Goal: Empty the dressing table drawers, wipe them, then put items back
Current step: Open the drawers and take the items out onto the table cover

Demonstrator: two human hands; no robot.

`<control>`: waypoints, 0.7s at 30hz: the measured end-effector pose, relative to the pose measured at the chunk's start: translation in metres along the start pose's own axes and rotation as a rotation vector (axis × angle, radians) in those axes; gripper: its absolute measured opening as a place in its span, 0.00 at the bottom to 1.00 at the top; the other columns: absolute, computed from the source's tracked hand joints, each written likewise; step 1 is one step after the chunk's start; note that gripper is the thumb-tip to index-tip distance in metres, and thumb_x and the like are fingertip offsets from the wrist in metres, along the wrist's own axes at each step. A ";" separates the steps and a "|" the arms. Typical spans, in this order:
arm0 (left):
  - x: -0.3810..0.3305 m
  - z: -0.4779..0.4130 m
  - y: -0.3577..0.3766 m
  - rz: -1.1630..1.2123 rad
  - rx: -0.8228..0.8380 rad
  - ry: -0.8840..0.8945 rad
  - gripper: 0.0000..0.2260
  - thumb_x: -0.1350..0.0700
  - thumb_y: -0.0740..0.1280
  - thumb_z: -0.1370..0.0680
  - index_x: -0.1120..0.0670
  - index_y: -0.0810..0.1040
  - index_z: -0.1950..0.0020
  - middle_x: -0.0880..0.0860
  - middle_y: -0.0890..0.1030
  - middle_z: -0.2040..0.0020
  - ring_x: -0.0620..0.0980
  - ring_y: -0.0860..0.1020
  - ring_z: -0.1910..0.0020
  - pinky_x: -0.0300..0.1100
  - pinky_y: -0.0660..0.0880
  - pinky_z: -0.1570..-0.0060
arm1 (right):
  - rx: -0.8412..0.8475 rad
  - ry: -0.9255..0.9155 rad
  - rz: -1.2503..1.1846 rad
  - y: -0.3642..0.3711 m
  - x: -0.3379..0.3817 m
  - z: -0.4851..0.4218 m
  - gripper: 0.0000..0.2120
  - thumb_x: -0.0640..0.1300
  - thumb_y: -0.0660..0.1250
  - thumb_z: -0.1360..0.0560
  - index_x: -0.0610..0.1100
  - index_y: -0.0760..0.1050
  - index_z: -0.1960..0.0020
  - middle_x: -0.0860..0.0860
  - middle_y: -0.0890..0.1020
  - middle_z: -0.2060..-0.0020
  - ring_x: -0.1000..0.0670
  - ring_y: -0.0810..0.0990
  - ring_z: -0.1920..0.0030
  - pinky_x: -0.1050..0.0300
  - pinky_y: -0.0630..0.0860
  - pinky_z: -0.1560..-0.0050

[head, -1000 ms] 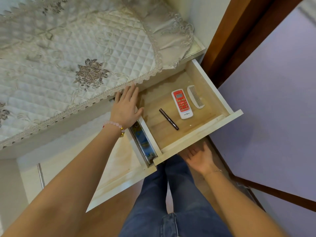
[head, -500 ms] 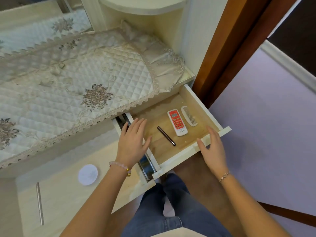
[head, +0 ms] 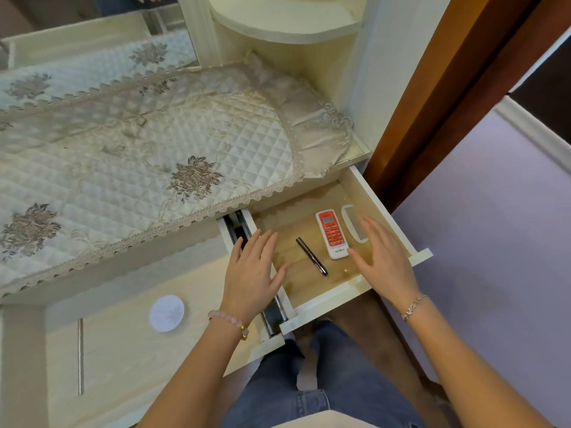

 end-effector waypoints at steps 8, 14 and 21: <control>-0.021 -0.007 0.013 -0.018 0.028 -0.197 0.26 0.42 0.54 0.23 0.56 0.71 0.32 0.52 0.75 0.35 0.53 0.71 0.33 0.51 0.62 0.32 | 0.137 -0.116 -0.020 0.002 -0.030 -0.045 0.32 0.57 0.60 0.24 0.48 0.53 0.25 0.51 0.60 0.26 0.51 0.59 0.27 0.53 0.58 0.28; -0.039 -0.022 0.030 -0.006 0.040 -0.361 0.27 0.41 0.53 0.23 0.56 0.71 0.32 0.52 0.75 0.35 0.52 0.70 0.32 0.53 0.63 0.33 | 0.234 -0.223 -0.004 0.005 -0.051 -0.076 0.32 0.57 0.60 0.24 0.48 0.53 0.25 0.52 0.60 0.27 0.52 0.58 0.27 0.53 0.60 0.28; -0.060 -0.027 0.045 0.055 0.036 -0.473 0.27 0.41 0.53 0.24 0.56 0.72 0.33 0.53 0.76 0.36 0.54 0.72 0.34 0.52 0.61 0.34 | 0.312 -0.297 -0.005 0.013 -0.062 -0.095 0.31 0.55 0.61 0.24 0.48 0.55 0.25 0.52 0.60 0.26 0.52 0.57 0.27 0.57 0.56 0.28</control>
Point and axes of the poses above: each hand's wrist, its own z-axis away from the middle knuckle, its own y-axis out of the palm, x = y × z, the point moved 8 cm from there along -z, towards the middle knuckle
